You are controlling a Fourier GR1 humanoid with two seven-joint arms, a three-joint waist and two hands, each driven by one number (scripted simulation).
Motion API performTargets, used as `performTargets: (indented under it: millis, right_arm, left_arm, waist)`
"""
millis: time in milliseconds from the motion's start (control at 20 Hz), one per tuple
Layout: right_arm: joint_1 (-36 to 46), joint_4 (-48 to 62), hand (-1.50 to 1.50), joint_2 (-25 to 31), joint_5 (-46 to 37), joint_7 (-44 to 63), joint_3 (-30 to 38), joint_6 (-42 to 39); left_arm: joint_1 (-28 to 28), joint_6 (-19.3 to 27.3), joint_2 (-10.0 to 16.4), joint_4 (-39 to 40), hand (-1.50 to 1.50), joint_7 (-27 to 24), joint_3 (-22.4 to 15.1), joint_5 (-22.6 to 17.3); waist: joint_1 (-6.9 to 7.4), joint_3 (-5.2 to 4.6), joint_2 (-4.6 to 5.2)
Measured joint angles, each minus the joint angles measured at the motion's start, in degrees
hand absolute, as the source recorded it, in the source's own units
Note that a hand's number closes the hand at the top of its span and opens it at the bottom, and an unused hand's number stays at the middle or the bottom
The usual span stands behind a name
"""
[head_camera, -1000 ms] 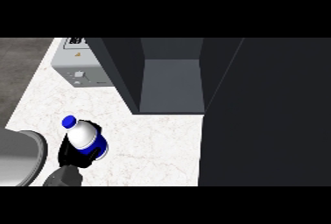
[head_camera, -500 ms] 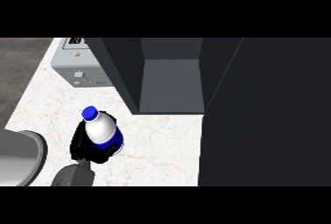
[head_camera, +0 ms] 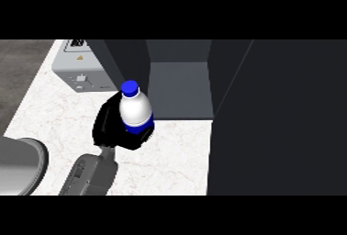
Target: Pick up the bottled water, place it into the cabinet and close the cabinet
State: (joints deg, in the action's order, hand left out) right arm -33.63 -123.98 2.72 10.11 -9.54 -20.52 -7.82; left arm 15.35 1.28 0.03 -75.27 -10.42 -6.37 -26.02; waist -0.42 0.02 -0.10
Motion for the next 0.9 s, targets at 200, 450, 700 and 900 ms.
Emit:
performTargets:
  millis: [200,450,700,900]
  right_arm:
    - [-0.3,1.0,-1.5,0.5,0.7,-1.4,0.1,-0.3]
    - [0.8,1.8,-1.5,1.1,1.6,-1.8,1.1,-0.7]
    - [2.9,3.6,-1.5,0.7,2.2,-1.6,1.3,-0.6]
    - [2.7,3.8,-1.5,1.2,2.3,-2.1,1.4,-1.0]
  left_arm:
    - [4.7,7.7,0.0,-0.4,1.5,2.1,-4.4,0.0]
    - [10.0,14.7,0.0,4.1,1.5,0.7,-6.6,2.9]
    - [11.6,21.6,0.2,6.7,1.5,-1.1,-8.8,5.4]
    - [12.6,27.5,0.1,8.0,1.5,-0.9,-9.7,7.5]
  waist:
    - [-0.15,0.0,0.03]
    - [-0.11,-0.06,-0.13]
    - [0.03,-0.06,-0.48]
    - [-0.22,-0.05,-0.65]
